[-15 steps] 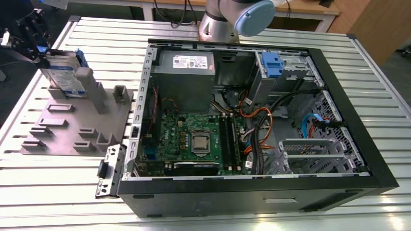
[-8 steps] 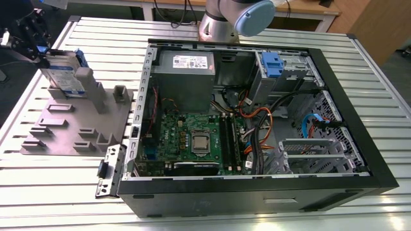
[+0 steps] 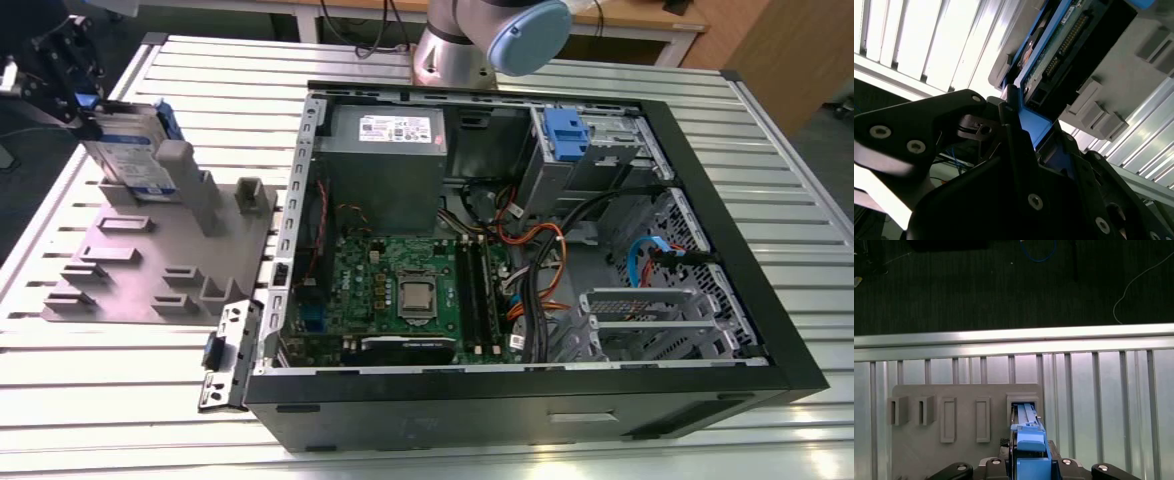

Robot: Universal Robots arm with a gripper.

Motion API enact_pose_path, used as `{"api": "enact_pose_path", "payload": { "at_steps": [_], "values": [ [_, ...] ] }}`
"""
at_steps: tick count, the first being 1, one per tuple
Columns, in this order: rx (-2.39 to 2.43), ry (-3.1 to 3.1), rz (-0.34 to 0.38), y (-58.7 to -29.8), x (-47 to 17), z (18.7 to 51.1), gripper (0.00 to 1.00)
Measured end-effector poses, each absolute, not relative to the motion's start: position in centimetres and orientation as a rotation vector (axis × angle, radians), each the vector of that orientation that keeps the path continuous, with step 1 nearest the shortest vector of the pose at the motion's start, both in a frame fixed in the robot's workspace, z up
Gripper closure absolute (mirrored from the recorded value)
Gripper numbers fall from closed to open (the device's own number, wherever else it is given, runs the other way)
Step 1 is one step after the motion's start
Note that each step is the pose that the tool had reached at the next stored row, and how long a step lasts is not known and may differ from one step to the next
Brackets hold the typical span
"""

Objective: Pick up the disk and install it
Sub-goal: 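Pick up the disk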

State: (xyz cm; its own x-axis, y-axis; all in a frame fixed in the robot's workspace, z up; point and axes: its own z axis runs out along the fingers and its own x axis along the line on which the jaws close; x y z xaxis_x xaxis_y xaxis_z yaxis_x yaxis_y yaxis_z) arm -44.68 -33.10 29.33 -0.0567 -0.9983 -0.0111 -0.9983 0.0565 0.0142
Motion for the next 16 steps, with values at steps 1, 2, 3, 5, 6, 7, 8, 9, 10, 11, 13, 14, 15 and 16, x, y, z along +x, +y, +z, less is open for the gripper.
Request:
{"api": "enact_pose_path", "payload": {
  "at_steps": [1, 2, 3, 5, 6, 7, 8, 9, 10, 11, 13, 14, 15, 16],
  "values": [
    [2.156, -2.282, -0.028, -33.10, -44.68, 29.40, 0.64],
    [2.156, -2.282, -0.028, -33.10, -44.68, 29.43, 0.64],
    [2.157, -2.282, -0.028, -33.09, -44.68, 29.43, 0.64],
    [2.157, -2.282, -0.028, -33.10, -44.68, 29.45, 0.64],
    [2.156, -2.282, -0.028, -33.10, -44.69, 29.52, 0.64],
    [2.156, -2.282, -0.028, -33.10, -44.68, 29.55, 0.64],
    [2.156, -2.282, -0.028, -33.10, -44.68, 29.58, 0.64],
    [2.156, -2.282, -0.028, -33.10, -44.68, 29.61, 0.64],
    [2.156, -2.282, -0.028, -33.10, -44.68, 29.64, 0.64],
    [2.156, -2.282, -0.028, -33.10, -44.68, 29.67, 0.64],
    [2.156, -2.282, -0.028, -33.10, -44.68, 29.73, 0.64],
    [2.157, -2.282, -0.028, -33.10, -44.68, 29.75, 0.64],
    [2.156, -2.282, -0.028, -33.09, -44.68, 29.76, 0.64],
    [2.156, -2.282, -0.028, -33.10, -44.68, 29.86, 0.64]
  ]
}}
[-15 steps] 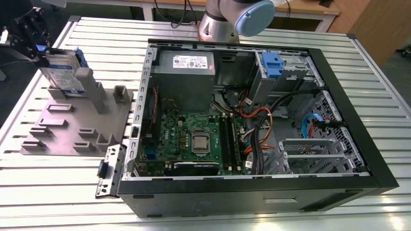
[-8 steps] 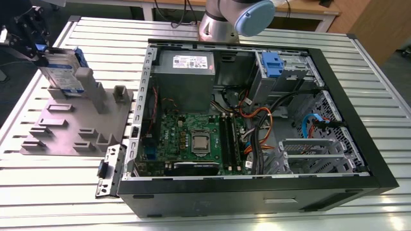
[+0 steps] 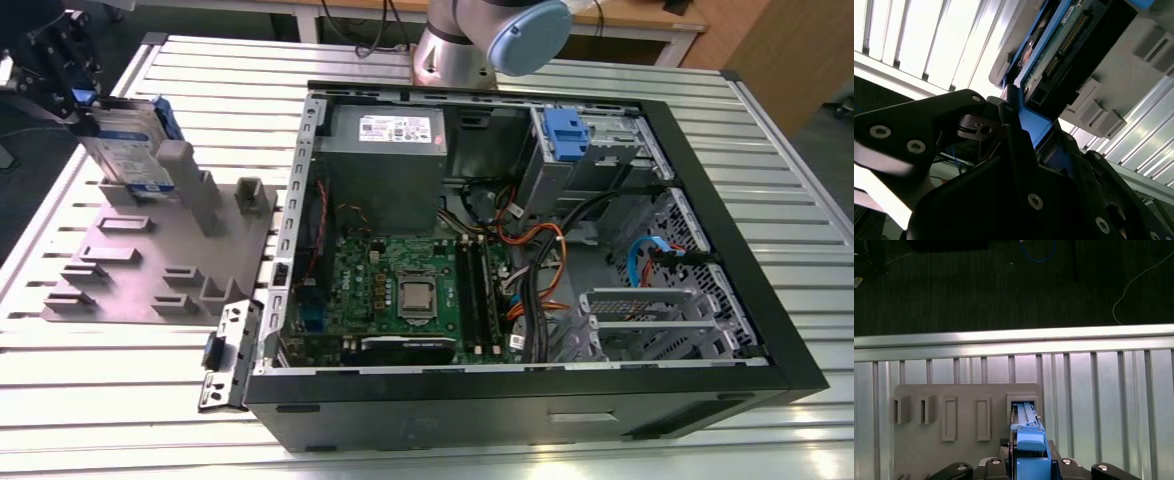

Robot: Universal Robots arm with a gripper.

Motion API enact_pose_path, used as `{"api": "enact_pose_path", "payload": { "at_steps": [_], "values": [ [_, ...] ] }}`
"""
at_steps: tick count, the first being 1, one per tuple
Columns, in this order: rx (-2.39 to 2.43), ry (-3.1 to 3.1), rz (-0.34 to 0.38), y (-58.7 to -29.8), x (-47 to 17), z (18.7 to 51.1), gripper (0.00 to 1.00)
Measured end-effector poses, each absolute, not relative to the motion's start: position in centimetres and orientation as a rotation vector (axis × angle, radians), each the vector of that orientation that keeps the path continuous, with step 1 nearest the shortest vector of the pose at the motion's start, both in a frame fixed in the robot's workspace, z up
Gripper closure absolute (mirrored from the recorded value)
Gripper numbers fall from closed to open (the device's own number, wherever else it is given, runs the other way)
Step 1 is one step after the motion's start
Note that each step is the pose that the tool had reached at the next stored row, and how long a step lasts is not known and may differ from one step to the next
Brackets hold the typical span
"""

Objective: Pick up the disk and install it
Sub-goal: 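Pick up the disk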

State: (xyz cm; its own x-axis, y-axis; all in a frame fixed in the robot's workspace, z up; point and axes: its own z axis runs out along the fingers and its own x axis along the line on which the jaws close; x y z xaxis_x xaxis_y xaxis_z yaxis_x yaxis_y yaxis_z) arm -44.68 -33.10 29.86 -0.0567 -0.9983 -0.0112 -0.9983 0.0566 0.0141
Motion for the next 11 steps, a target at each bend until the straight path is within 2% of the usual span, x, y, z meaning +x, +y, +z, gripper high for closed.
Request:
{"api": "enact_pose_path", "payload": {
  "at_steps": [11],
  "values": [
    [2.156, -2.282, -0.028, -33.10, -44.68, 30.37, 0.64]
  ]
}}
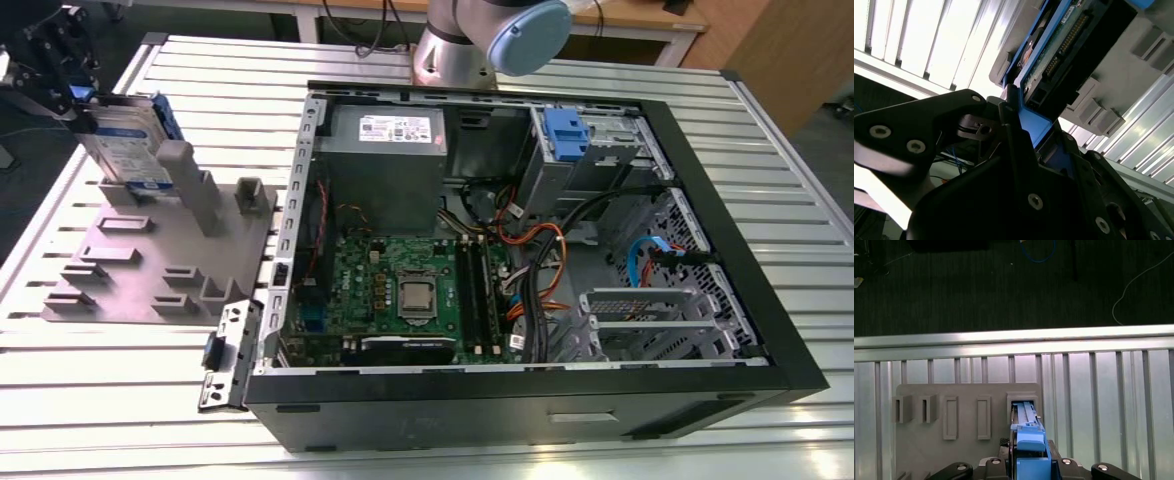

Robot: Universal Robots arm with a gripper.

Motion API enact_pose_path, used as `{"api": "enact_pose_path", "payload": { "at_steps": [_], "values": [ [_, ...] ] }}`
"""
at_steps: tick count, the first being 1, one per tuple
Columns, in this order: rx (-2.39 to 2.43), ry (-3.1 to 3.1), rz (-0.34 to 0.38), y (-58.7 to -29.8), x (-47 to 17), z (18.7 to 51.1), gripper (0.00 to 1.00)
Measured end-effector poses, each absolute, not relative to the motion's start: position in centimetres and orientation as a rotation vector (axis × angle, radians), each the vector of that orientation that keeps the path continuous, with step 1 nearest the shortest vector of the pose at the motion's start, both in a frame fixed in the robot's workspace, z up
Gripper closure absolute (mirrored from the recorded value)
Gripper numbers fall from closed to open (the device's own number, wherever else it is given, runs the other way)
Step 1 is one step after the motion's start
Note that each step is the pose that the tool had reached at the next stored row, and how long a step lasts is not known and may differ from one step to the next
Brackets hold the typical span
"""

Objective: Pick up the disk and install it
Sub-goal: 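Pick up the disk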

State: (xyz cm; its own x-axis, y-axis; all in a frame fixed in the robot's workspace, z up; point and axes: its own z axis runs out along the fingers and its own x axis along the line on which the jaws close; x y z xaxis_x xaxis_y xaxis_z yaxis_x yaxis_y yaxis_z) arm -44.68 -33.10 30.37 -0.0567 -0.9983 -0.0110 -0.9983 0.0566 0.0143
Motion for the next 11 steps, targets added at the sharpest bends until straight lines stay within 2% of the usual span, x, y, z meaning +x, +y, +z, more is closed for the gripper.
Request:
{"api": "enact_pose_path", "payload": {
  "at_steps": [11],
  "values": [
    [2.156, -2.282, -0.028, -33.10, -44.68, 30.95, 0.64]
  ]
}}
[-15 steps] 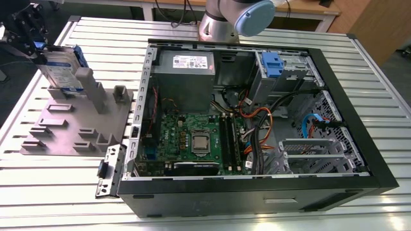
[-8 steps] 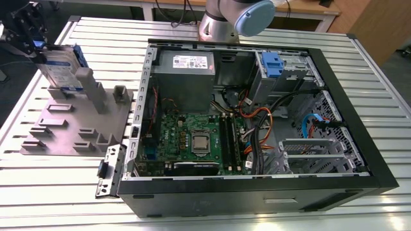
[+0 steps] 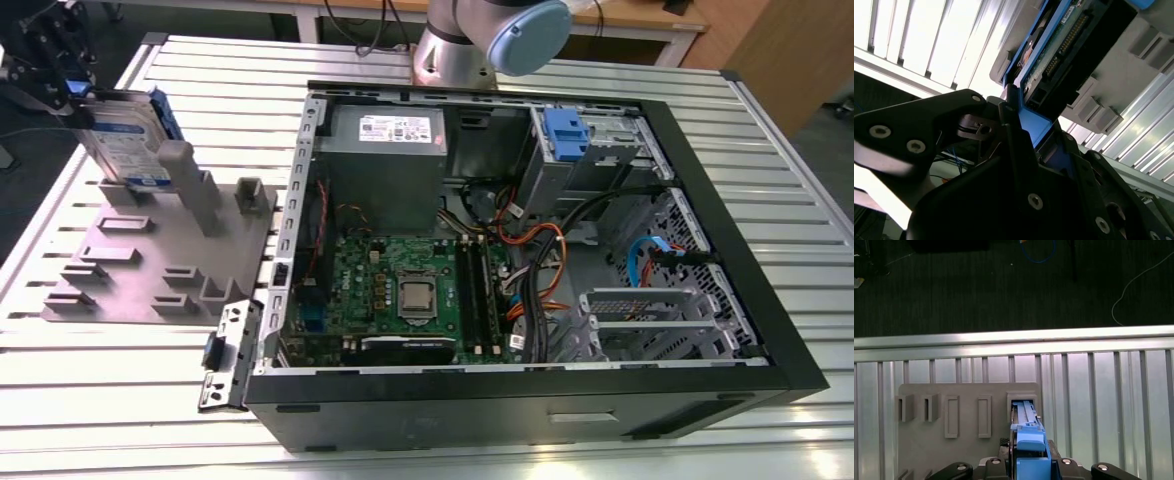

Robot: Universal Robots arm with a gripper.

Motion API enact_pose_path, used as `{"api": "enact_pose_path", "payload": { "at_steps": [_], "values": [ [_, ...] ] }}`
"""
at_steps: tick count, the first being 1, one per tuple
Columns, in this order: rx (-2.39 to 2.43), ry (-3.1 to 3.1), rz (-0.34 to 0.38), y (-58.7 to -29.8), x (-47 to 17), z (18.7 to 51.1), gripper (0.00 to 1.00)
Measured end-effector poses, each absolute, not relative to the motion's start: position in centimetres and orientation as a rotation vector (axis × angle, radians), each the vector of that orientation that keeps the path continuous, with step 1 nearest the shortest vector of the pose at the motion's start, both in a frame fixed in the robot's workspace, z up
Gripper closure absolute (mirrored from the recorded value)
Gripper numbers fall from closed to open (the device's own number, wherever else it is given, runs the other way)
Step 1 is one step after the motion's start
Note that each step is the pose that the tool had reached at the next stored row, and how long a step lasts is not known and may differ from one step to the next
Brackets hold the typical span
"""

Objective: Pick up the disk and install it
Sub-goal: 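Pick up the disk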

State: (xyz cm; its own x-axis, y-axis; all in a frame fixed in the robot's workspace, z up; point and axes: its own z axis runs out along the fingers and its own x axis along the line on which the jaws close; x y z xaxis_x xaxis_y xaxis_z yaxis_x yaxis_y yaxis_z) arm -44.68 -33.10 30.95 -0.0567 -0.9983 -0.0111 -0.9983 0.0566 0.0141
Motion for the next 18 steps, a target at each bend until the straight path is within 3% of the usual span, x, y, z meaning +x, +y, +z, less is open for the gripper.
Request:
{"api": "enact_pose_path", "payload": {
  "at_steps": [18],
  "values": [
    [2.156, -2.282, -0.028, -33.10, -44.68, 31.69, 0.64]
  ]
}}
